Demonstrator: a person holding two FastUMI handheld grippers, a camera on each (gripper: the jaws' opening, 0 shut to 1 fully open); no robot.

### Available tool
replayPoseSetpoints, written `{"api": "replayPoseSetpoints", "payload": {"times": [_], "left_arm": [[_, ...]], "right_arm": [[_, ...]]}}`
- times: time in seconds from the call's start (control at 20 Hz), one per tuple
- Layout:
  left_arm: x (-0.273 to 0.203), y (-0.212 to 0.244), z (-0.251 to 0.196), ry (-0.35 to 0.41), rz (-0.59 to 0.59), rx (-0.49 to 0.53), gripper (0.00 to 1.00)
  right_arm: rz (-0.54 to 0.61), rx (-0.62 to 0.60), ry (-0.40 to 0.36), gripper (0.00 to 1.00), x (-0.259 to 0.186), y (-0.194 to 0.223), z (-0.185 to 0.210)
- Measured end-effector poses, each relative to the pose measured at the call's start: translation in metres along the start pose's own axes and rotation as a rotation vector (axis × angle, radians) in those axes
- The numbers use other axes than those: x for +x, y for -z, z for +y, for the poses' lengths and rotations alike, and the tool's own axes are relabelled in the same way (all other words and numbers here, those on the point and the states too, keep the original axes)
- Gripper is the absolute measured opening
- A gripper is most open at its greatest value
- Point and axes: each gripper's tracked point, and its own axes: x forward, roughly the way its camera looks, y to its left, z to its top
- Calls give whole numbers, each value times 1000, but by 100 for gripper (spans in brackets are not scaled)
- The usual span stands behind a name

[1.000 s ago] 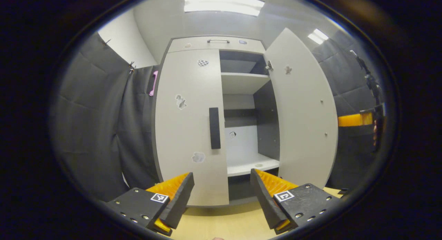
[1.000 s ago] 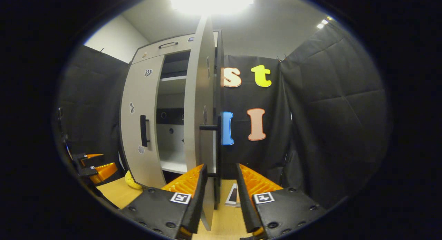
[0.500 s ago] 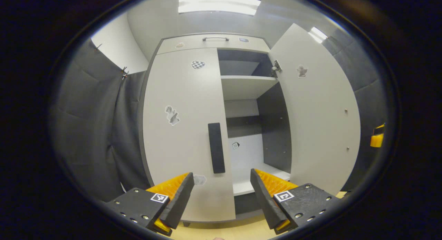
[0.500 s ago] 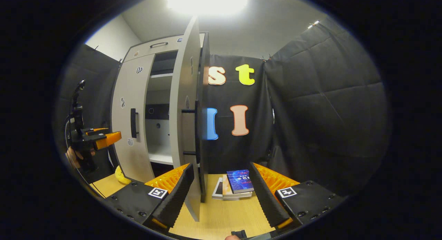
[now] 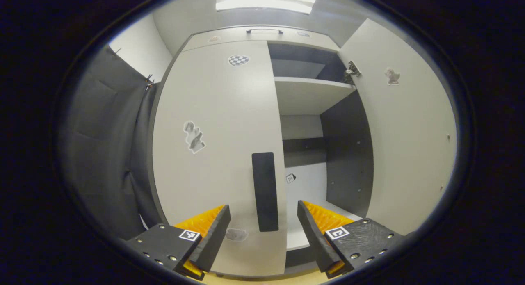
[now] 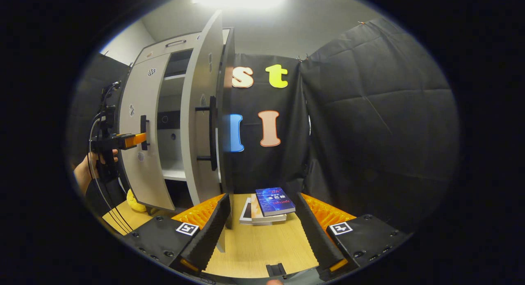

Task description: Open the right door of the double-door shoe cabinet with the right hand, and open the left door with the left hand.

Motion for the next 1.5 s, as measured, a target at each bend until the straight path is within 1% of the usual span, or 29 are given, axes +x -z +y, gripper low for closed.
{"api": "replayPoseSetpoints", "payload": {"times": [0.05,0.1,0.15,0.2,0.25,0.3,0.4,0.45,0.5,0.55,0.6,0.65,0.75,0.8,0.85,0.9,0.95,1.05,1.1,1.15,1.2,1.25,1.45,1.5], "left_arm": [[6,-1,3,-8,4,1,95],[12,-2,5,-17,3,2,95],[19,-4,6,-18,0,2,95],[23,-5,7,-19,-3,-1,95],[27,-5,9,-24,-8,-3,95],[31,-5,9,-30,-9,-5,94],[39,1,8,-33,14,-4,96],[42,3,6,-31,25,-10,93],[46,8,6,-35,34,-18,84],[48,9,7,-49,43,-23,84],[47,7,8,-49,25,-31,80],[46,7,8,-48,28,-31,78],[46,6,8,-43,24,-37,79],[48,8,7,-44,30,-34,60],[48,7,7,-40,35,-22,59],[48,8,-3,6,43,-31,58],[50,6,-4,-2,48,-34,48],[46,12,-4,5,73,-52,27],[44,11,-4,10,69,-70,26],[42,12,-3,8,67,-94,29],[38,11,-3,7,65,-102,23],[34,10,-3,7,65,-94,19],[16,6,0,17,72,-86,19],[11,5,1,24,69,-91,21]], "right_arm": [[6,8,10,99,-1,1,-1],[15,18,15,96,-2,3,-1],[20,25,20,99,-2,4,-1],[24,28,27,96,-3,5,-2],[23,28,35,96,-3,4,-3],[19,26,41,99,-4,4,-4],[9,16,49,99,-4,3,-7],[9,10,58,99,-5,3,-9],[10,5,71,99,-2,2,-11],[10,2,83,99,-1,1,-14],[13,3,89,96,0,2,-14],[10,8,91,96,-1,1,-15],[1,17,94,96,2,-1,-14],[-4,19,93,97,3,-1,-13],[-8,18,88,96,4,-3,-12],[-12,13,83,100,4,-3,-11],[-15,4,77,100,4,-4,-10],[-26,-20,71,100,4,-6,-13],[-32,-31,67,99,5,-8,-14],[-39,-41,67,96,7,-10,-14],[-43,-49,66,97,8,-11,-16],[-45,-52,66,99,9,-12,-16],[-59,-30,37,99,13,-15,-8],[-62,-29,37,99,13,-16,-8]]}}
